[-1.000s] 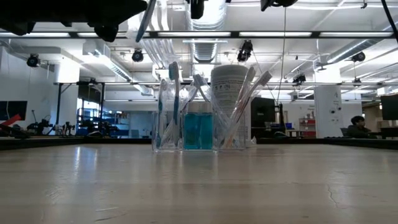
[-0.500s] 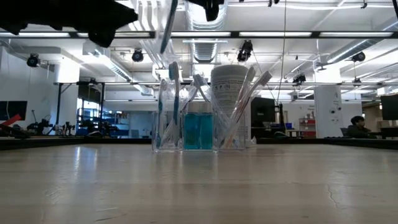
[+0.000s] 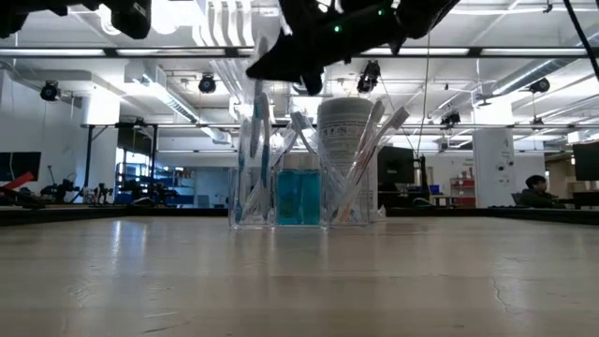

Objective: Pick & Place toothbrushing station
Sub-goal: Put the blue toothbrush into the transparent organizer

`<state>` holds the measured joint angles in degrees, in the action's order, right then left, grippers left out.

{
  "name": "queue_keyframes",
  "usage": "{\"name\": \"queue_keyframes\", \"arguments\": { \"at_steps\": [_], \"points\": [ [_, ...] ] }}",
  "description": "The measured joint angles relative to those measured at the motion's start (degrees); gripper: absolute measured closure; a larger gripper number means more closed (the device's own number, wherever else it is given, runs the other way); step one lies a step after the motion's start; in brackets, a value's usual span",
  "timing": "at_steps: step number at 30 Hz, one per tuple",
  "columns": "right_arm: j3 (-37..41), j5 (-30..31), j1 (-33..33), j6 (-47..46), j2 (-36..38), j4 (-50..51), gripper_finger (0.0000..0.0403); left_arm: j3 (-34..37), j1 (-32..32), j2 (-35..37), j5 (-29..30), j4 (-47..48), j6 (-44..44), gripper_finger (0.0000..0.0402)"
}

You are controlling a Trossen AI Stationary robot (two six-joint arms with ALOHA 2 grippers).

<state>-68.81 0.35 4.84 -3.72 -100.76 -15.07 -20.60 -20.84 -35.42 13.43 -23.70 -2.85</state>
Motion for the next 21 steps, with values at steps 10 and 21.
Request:
{"name": "queue_keyframes", "arguments": {
  "at_steps": [10,21],
  "points": [
    [-0.03,2.68,0.64,-0.17,-4.6,0.27,0.039,0.11,0.0,3.87,-0.13,2.43,-0.17,0.033],
    [0.36,4.01,0.56,0.02,-6.91,-0.17,0.039,0.13,0.0,3.8,-0.13,2.84,-0.13,0.0329]
  ]
}}
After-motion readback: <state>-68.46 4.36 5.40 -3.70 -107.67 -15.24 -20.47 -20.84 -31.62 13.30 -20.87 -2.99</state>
